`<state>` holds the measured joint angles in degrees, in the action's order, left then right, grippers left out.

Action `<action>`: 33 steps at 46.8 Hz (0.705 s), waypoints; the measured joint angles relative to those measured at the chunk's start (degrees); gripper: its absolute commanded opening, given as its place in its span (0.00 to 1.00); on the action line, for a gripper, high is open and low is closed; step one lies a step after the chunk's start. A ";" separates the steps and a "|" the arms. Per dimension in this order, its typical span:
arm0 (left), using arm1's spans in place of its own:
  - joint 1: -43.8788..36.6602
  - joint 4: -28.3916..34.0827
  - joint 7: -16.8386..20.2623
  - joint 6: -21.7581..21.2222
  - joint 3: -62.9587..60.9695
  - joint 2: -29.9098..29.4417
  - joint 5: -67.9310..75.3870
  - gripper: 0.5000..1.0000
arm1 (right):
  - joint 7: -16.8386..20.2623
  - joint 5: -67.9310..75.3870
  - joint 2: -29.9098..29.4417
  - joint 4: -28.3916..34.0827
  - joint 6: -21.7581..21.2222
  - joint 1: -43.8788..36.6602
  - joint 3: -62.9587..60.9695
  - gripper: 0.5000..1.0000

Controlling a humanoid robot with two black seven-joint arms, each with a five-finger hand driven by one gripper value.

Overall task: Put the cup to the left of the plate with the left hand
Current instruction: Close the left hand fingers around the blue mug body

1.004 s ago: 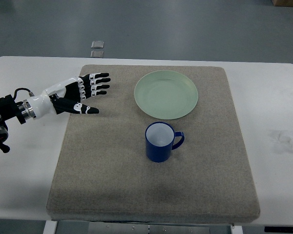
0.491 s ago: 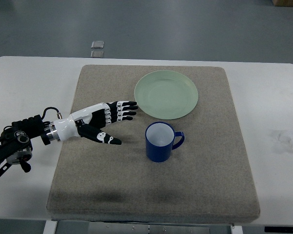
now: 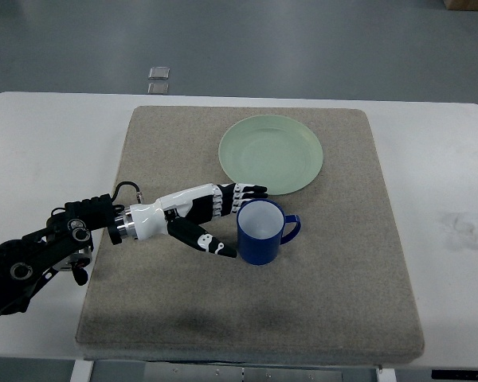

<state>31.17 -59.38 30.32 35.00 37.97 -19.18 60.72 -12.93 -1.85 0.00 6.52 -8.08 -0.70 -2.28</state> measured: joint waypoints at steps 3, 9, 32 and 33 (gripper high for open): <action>0.55 0.49 -0.04 -0.01 0.00 0.08 0.02 1.00 | 0.00 0.00 0.00 -0.01 0.00 0.00 0.00 0.86; 1.43 1.20 -0.17 -0.01 -0.07 0.66 0.02 1.00 | 0.00 0.00 0.00 -0.02 0.00 0.00 0.00 0.86; 3.71 4.27 -0.52 -0.01 -0.46 3.87 0.64 1.00 | 0.00 0.00 0.00 0.01 0.00 0.00 0.00 0.86; 3.73 4.27 -0.52 -0.01 -0.74 3.91 0.69 1.00 | 0.00 0.00 0.00 0.00 0.00 0.00 0.00 0.86</action>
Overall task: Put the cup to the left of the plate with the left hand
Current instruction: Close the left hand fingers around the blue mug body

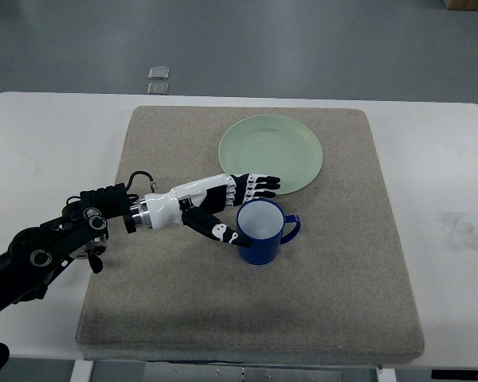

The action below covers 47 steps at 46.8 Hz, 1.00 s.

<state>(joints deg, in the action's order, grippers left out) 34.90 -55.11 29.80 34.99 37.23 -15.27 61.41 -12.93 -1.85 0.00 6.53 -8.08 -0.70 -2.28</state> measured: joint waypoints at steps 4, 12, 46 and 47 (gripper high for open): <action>0.01 0.01 -0.01 0.01 -1.91 0.34 0.10 1.00 | 0.00 0.00 0.00 -0.02 0.00 0.00 0.00 0.86; 0.06 0.01 -0.01 0.00 -2.67 0.74 0.11 0.99 | 0.00 0.00 0.00 -0.02 0.00 0.00 0.00 0.86; 0.00 0.01 0.09 0.00 -2.69 1.12 1.06 0.52 | 0.01 0.00 0.00 -0.01 0.00 0.00 0.00 0.86; 0.00 0.01 0.09 0.00 -2.69 1.12 1.07 0.48 | 0.01 0.00 0.00 -0.01 0.00 0.00 0.00 0.86</action>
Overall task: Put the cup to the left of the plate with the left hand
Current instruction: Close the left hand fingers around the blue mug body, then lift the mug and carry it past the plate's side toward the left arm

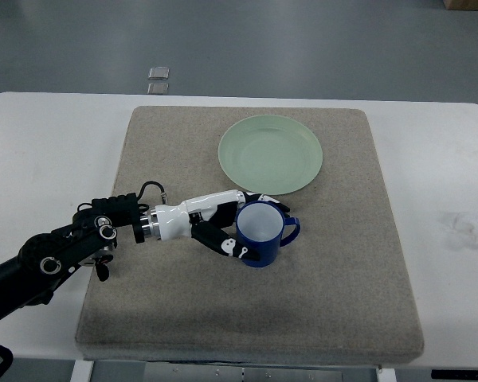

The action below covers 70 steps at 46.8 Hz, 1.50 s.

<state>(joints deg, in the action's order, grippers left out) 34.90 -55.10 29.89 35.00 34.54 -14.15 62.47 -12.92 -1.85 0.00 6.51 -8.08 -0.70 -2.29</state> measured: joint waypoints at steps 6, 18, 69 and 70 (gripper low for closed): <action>0.00 0.00 0.00 0.00 0.00 0.00 0.10 0.32 | 0.00 0.00 0.00 0.00 0.00 0.00 0.00 0.86; 0.11 -0.11 0.05 0.00 0.14 0.00 0.07 0.08 | 0.00 0.00 0.00 0.00 -0.01 0.00 0.00 0.86; -0.20 7.44 0.60 -7.49 20.65 -9.96 -3.35 0.00 | 0.00 0.00 0.00 -0.01 0.01 0.00 0.00 0.86; -0.48 7.51 0.73 -7.97 20.65 -9.90 -3.44 0.00 | 0.00 0.00 0.00 -0.01 0.00 0.00 0.00 0.86</action>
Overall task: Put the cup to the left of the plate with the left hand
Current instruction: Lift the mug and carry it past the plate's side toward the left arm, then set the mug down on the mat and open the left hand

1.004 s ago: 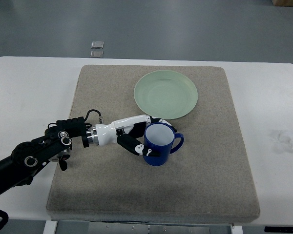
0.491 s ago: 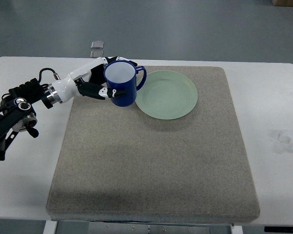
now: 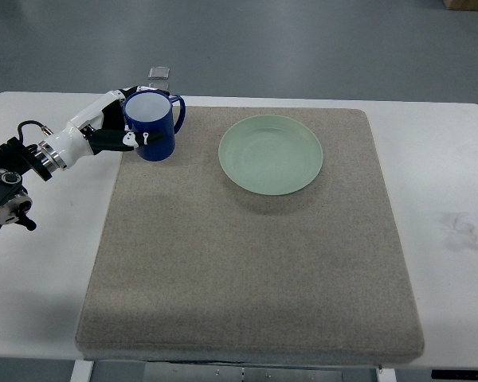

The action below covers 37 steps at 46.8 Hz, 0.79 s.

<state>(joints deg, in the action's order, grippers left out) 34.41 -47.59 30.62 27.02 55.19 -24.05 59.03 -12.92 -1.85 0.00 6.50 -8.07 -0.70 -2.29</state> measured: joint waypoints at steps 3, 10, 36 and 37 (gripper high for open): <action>-0.89 0.04 0.24 -1.55 0.00 0.17 -0.36 0.00 | 0.00 0.00 0.00 0.00 0.00 0.00 0.00 0.86; -2.41 0.22 0.82 -3.91 0.00 0.31 -2.01 0.00 | 0.00 0.00 0.00 0.01 0.00 0.00 0.00 0.86; -2.82 6.65 0.96 -4.17 -0.35 1.53 -4.54 0.27 | 0.00 0.00 0.00 0.00 -0.01 0.00 0.00 0.86; -2.86 6.65 1.04 -4.15 -0.35 1.67 -4.54 0.33 | 0.00 0.00 0.00 0.00 -0.01 0.00 0.00 0.86</action>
<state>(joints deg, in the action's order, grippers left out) 31.55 -40.95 31.66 22.87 54.84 -22.38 54.49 -12.92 -1.85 0.00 6.50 -8.08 -0.70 -2.29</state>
